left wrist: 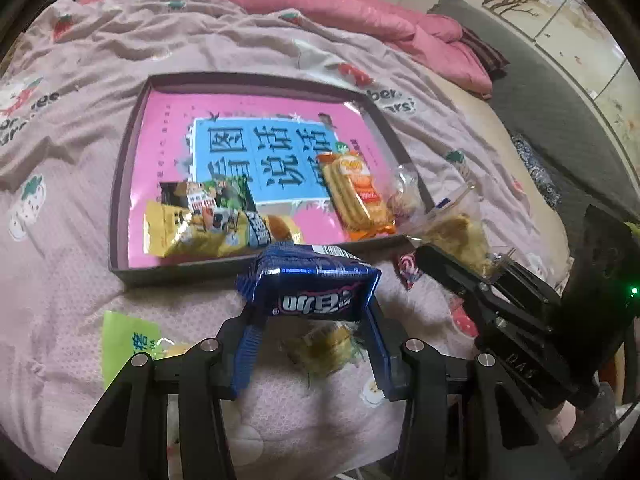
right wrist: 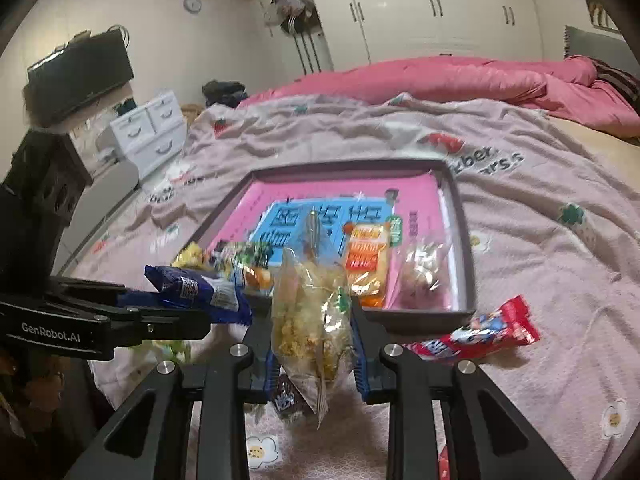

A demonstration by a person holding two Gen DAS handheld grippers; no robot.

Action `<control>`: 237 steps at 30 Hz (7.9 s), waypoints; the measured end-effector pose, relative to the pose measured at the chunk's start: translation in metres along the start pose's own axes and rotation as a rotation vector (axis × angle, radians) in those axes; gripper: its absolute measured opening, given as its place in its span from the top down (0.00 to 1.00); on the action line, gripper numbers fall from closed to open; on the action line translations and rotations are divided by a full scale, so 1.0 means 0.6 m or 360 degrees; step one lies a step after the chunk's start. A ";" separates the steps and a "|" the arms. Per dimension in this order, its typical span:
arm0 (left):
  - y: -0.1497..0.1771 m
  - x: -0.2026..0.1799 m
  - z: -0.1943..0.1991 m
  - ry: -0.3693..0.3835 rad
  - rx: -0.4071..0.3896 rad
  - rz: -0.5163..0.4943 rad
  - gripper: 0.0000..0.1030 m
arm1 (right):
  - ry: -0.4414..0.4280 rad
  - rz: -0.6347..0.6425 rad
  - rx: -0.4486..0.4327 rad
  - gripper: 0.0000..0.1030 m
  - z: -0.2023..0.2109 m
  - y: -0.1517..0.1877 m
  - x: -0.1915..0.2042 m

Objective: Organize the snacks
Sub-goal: 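Lift both snacks and carry them over the tray, then open the left tool to drop the blue biscuit pack while the right tool holds the chip bag, then lower the clear chip bag into the tray and open the right tool, then withdraw both tools from the tray toward the remaining snacks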

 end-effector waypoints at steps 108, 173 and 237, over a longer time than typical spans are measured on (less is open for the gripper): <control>-0.072 0.042 -0.048 -0.0144 -0.0155 -0.0125 0.67 | 0.0202 -0.0104 0.0083 0.65 -0.113 -0.054 0.005; -0.069 0.012 0.013 -0.0217 -0.0244 -0.0147 0.27 | 0.0195 -0.0064 -0.0072 0.47 -0.021 -0.072 0.017; -0.005 0.007 0.104 -0.0287 -0.0247 -0.0211 0.24 | 0.0213 0.0091 -0.0004 0.41 0.045 0.001 0.038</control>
Point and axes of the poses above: each gripper's, at about its wrist camera, not at the fingertips, and z roughly against the way its jaws point, x to its left, y to its underside, the point moved 1 cm from there along -z, roughly the way its jaws point, and after that the axes turned 15 degrees about y, right-handed, at the moved point
